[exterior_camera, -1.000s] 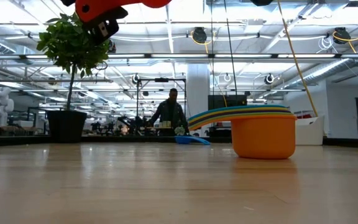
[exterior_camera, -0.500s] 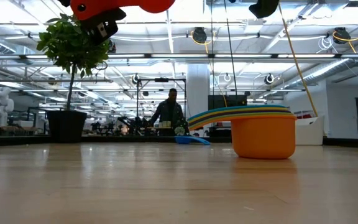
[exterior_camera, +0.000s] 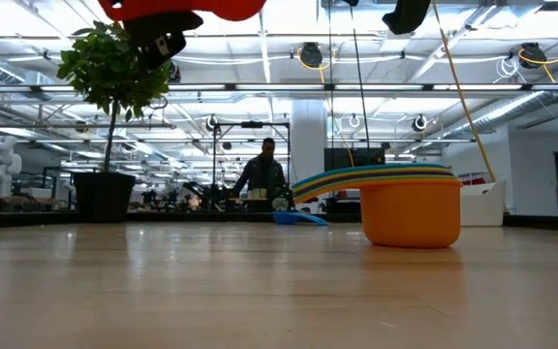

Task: Nest measuring cups in basket
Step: Stack the red measuring cup on top of the light blue measuring cup

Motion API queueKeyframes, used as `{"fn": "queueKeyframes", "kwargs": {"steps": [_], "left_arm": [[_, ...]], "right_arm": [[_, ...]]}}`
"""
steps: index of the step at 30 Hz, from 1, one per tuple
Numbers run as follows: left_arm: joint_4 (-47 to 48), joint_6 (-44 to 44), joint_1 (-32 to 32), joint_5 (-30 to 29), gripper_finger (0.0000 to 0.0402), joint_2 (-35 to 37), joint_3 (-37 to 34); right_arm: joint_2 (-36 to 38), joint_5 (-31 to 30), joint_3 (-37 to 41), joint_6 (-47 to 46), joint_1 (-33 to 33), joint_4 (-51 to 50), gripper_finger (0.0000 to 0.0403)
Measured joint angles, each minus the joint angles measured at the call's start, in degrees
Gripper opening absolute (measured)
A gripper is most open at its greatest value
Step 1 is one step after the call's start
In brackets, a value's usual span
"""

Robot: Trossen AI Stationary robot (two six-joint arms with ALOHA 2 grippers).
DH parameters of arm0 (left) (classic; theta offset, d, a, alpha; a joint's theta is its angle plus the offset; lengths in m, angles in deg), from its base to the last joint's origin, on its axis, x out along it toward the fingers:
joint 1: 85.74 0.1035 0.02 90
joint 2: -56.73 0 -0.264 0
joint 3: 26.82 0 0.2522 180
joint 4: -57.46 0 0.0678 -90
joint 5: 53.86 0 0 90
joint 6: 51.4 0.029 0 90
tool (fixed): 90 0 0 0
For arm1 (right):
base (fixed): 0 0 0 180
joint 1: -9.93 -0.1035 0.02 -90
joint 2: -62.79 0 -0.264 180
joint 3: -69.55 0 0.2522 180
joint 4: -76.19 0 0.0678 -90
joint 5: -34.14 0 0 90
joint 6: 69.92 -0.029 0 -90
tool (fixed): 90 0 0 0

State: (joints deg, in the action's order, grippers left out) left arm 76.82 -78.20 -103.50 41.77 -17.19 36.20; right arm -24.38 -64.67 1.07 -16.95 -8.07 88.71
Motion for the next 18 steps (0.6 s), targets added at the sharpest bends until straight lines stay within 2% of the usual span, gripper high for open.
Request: {"fn": "queueKeyframes", "kwargs": {"steps": [9,15,18], "left_arm": [[-1.3,6.5,-0.3,-0.3,0.0262,0.3,0.0],[-1.7,9.5,-0.3,-3.9,0.0274,1.6,0.0],[-1.5,11.0,-0.4,-5.9,0.0275,2.7,0.0]], "right_arm": [[2.1,-0.4,0.0,-1.0,-0.1,-3.7,0.0001],[6.4,-0.9,0.0,-5.8,-0.4,-10.3,0.0001],[8.9,-4.7,0.0,-8.6,-1.2,-13.6,0.0000]]}}
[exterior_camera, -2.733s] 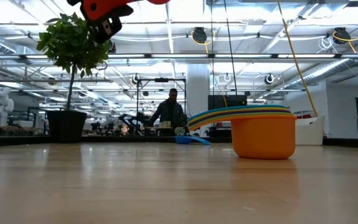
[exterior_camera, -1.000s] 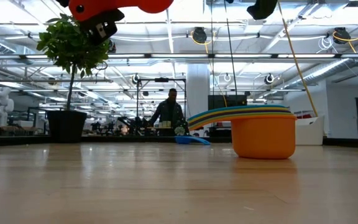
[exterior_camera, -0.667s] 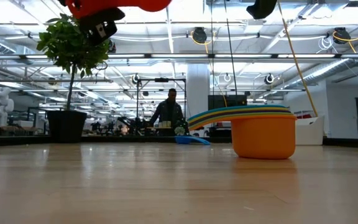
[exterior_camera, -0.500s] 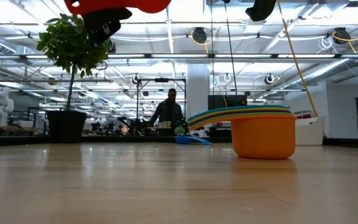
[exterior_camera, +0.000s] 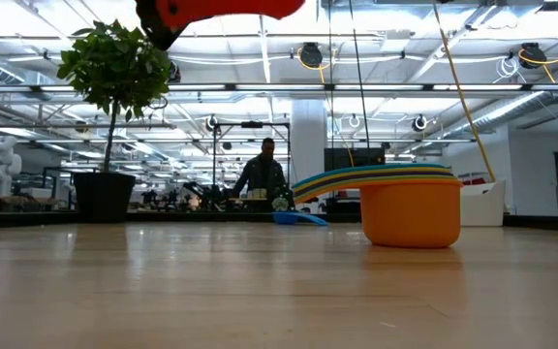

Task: Nest measuring cups in basket
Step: Stack the red measuring cup on top of the light blue measuring cup

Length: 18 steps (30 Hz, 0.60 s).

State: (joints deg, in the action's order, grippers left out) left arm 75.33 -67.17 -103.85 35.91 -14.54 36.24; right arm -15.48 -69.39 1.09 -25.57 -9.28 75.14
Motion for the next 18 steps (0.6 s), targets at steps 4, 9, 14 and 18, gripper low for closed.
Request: {"fn": "queueKeyframes", "kwargs": {"steps": [4,9,14,18], "left_arm": [[-0.7,2.3,-0.3,-3.9,0.0275,1.1,0.0],[-2.6,7.0,-1.8,-9.2,0.0275,1.7,0.0],[-4.5,10.5,-3.7,-12.7,0.0275,2.1,0.0],[-7.3,15.7,-5.4,-16.9,0.0276,2.5,0.0]], "right_arm": [[3.6,-4.8,0.0,-3.9,-0.9,-4.9,0.0000],[8.2,-8.5,0.0,-8.3,-1.9,-9.4,0.0000],[12.4,-10.7,0.6,-10.1,-3.0,-10.2,0.0000],[15.2,-10.7,2.4,-10.7,-3.1,-9.8,0.0000]]}}
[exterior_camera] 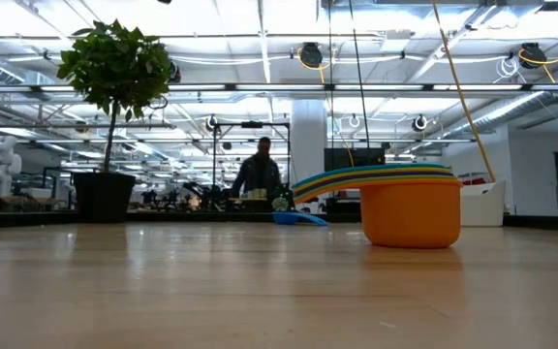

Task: Nest measuring cups in basket
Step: Stack the red measuring cup on top of the light blue measuring cup

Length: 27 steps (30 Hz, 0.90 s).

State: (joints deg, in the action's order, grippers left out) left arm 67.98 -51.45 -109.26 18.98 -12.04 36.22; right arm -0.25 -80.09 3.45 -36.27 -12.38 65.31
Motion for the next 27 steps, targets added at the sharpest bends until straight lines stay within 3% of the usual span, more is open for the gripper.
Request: {"fn": "queueKeyframes", "kwargs": {"steps": [8,19,22,27], "left_arm": [[-4.4,16.3,-5.1,-9.0,0.0276,-0.2,0.0],[-10.8,18.0,-6.7,-25.0,0.0276,-0.2,0.0],[-12.6,18.9,-6.7,-26.5,0.0276,-0.3,0.0],[-20.6,23.4,-6.9,-27.1,0.0269,-3.2,0.0]], "right_arm": [[4.9,-6.5,5.4,1.4,0.0,9.5,0.0000],[6.9,-5.7,12.1,6.4,0.1,27.8,0.0000],[6.1,-5.4,12.4,6.3,0.1,31.2,0.0000],[3.4,-0.1,12.4,3.8,0.6,36.7,0.0000]]}}
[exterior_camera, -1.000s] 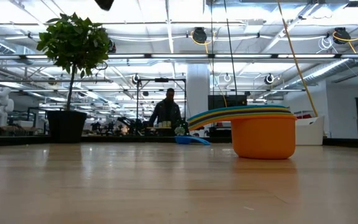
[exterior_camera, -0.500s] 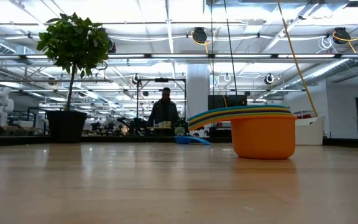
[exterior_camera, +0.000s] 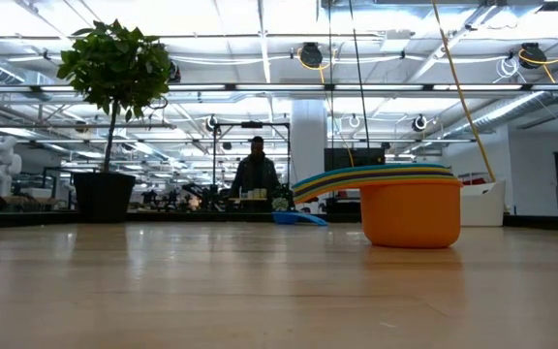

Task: Nest measuring cups in basket
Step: Stack the red measuring cup on top of the light blue measuring cup

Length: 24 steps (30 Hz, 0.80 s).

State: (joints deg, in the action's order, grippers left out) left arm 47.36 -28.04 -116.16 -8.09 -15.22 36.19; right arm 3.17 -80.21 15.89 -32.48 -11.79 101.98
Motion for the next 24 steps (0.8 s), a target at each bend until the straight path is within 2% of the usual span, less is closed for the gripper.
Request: {"fn": "queueKeyframes", "kwargs": {"steps": [2,8,15,20,24], "left_arm": [[-5.2,2.5,0.0,-0.1,0.0260,-1.9,0.0],[-15.7,10.5,-1.0,-3.3,0.0226,-5.8,0.0],[-16.9,13.5,-2.2,-7.9,0.0197,-5.8,0.0],[-16.9,15.4,-2.5,-12.1,0.0187,-5.8,0.0],[-17.0,15.6,-2.4,-14.1,0.0186,-5.7,0.0]], "right_arm": [[-1.6,1.9,0.0,-0.8,0.5,2.4,0.0000],[-4.7,2.0,0.0,-1.2,1.9,5.4,0.0000],[-5.3,2.4,0.0,-4.8,3.7,5.1,0.0000],[-5.3,7.6,0.0,-7.0,4.2,4.6,0.0000],[-5.3,8.2,0.0,-7.0,4.2,4.3,0.0000]]}}
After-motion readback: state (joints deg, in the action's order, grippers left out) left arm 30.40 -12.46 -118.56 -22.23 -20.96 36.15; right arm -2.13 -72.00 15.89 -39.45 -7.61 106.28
